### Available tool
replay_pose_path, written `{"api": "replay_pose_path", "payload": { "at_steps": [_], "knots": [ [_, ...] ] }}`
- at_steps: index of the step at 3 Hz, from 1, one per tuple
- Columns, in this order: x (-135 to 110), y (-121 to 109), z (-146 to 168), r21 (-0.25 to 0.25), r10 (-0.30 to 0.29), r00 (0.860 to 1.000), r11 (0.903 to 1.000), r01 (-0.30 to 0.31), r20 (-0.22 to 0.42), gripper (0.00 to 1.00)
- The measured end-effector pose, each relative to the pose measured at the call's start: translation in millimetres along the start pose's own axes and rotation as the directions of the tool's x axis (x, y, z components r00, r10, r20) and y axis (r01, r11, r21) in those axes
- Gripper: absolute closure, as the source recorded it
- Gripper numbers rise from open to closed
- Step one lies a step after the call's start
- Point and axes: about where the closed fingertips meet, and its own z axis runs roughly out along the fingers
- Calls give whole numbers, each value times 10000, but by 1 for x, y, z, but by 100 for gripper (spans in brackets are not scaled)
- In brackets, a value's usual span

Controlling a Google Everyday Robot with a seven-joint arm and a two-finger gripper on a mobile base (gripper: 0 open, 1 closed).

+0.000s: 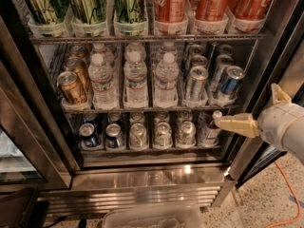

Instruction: Pick redbull can from middle shelf of fridge

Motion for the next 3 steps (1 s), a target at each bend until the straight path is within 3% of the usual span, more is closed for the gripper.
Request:
{"api": "replay_pose_path", "payload": {
  "at_steps": [2,3],
  "knots": [
    [4,18,14,173,502,9928,9985,-524,1089,10],
    [1,22,16,93,546,9915,9984,-561,1179,0]
  ]
}}
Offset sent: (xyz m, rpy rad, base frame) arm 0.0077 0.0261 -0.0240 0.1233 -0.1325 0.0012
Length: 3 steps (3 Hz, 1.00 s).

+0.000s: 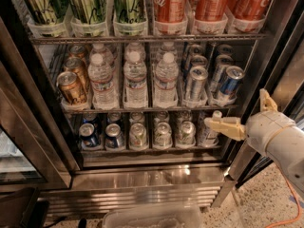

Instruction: Pick redbull can from middle shelf of fridge

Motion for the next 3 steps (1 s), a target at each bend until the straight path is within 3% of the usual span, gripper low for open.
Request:
{"api": "replay_pose_path", "payload": {
  "at_steps": [1,3],
  "knots": [
    [0,0,0,1,0,10000,10000,0,0,0],
    [14,-3,11,898,-88,9999,9959,81,74,0]
  ]
}}
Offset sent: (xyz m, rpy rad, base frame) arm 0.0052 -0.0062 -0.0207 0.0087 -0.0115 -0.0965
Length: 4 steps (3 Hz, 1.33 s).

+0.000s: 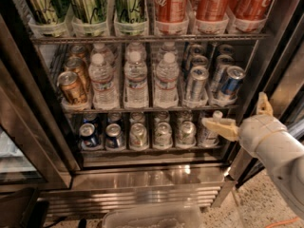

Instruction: Pick redbull can from middle shelf of fridge

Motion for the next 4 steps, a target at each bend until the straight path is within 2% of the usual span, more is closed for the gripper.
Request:
{"api": "replay_pose_path", "payload": {
  "at_steps": [1,2,3,4],
  "knots": [
    [2,-9,6,576,-243,9995,9981,231,190,10],
    [1,-18,11,1032,-405,9984,9940,362,406,27],
    [0,-26,15,1377,-495,9970,9896,410,591,33],
    [2,-29,20,1634,-566,9961,9855,449,673,32]
  ]
}}
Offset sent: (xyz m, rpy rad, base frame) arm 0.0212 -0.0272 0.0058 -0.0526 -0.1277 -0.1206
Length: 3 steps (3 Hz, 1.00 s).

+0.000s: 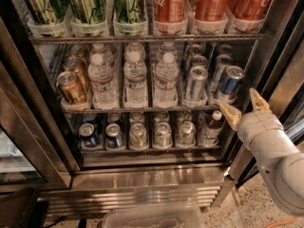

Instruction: Pick redbull can from middle shelf of fridge

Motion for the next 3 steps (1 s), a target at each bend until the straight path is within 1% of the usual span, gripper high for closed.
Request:
{"api": "replay_pose_path", "payload": {
  "at_steps": [1,2,3],
  "knots": [
    [4,-1,7,257,26,10000,9997,-27,52,31],
    [6,0,16,411,266,9996,9988,-270,116,31],
    [5,5,23,441,542,9983,9975,-551,219,31]
  ]
}}
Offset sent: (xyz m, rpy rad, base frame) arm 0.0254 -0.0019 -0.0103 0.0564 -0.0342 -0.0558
